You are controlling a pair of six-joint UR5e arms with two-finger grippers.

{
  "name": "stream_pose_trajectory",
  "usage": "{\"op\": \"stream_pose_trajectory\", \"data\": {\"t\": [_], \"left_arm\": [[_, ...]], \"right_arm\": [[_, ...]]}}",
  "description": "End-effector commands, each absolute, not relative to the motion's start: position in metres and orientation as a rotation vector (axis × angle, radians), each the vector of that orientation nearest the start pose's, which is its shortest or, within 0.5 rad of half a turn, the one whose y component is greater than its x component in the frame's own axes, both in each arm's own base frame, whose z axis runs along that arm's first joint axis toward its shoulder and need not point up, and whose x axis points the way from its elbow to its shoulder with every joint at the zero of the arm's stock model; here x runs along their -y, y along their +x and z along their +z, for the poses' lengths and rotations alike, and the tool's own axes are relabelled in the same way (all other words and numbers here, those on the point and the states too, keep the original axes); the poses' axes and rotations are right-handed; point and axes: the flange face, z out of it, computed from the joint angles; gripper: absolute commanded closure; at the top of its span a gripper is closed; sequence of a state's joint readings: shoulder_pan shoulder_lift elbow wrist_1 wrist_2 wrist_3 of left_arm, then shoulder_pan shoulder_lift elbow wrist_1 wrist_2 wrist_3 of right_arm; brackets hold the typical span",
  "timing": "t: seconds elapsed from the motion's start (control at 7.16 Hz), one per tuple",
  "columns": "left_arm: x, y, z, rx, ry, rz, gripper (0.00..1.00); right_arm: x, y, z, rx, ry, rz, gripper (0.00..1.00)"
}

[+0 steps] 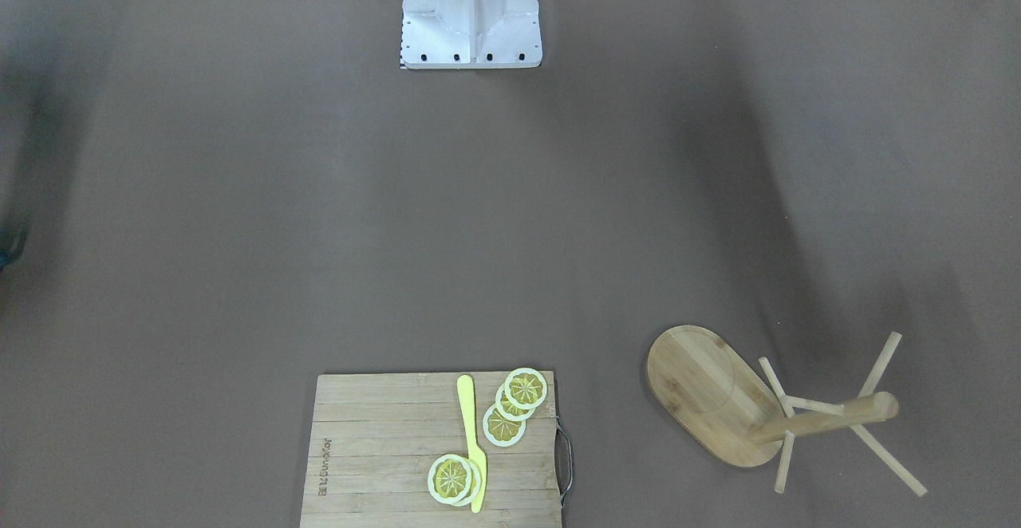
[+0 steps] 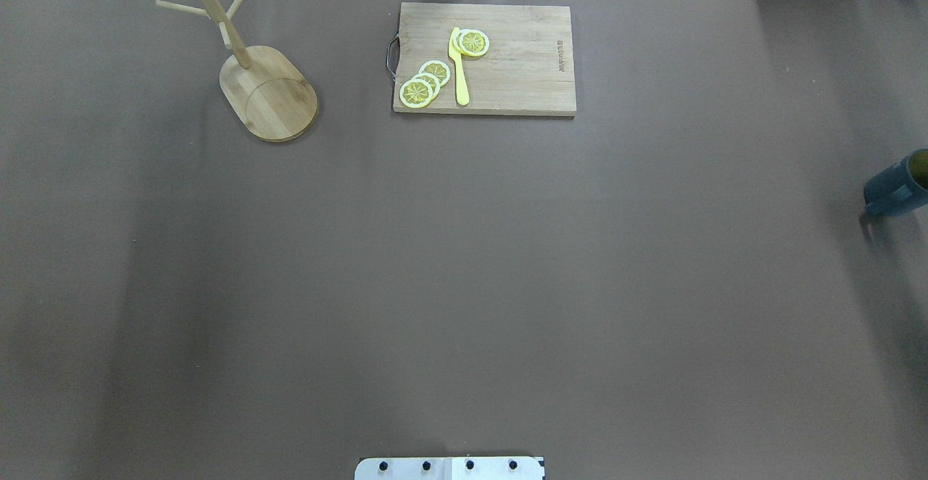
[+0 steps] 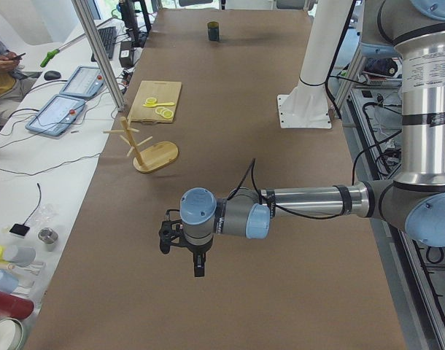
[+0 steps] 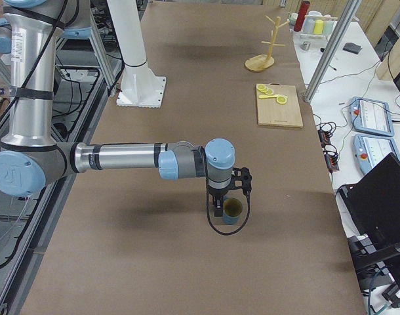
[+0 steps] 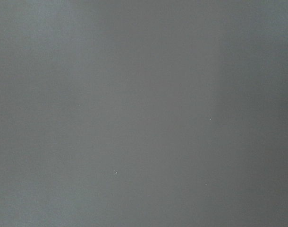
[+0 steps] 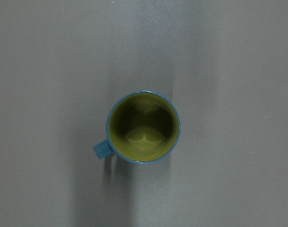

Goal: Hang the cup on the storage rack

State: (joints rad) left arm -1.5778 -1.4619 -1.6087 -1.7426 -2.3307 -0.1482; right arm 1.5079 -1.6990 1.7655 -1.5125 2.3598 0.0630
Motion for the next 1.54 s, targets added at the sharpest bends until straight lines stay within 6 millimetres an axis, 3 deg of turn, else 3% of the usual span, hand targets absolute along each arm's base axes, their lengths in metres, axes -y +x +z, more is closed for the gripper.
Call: {"op": "stream_pose_trajectory", "data": {"t": [0.0,0.56,0.84,0.98,1.4], "left_arm": [[0.439,-0.067,0.684,-0.766,0.082,-0.088,0.02],[0.434,-0.067,0.683,-0.769,0.108,-0.081,0.02],[0.439,-0.067,0.673,-0.768,0.129,-0.075,0.02],[0.435,-0.067,0.681,-0.767,0.114,-0.079,0.02],[0.436,-0.067,0.677,-0.770,0.146,-0.066,0.02]], "right_arm": [[0.446,0.035,0.615,0.795,0.068,-0.049,0.00],[0.444,0.035,0.624,0.785,0.049,-0.032,0.00],[0.444,0.035,0.624,0.791,0.045,-0.027,0.00],[0.445,0.035,0.628,0.786,0.040,-0.029,0.00],[0.444,0.034,0.628,0.800,0.036,-0.028,0.00]]}}
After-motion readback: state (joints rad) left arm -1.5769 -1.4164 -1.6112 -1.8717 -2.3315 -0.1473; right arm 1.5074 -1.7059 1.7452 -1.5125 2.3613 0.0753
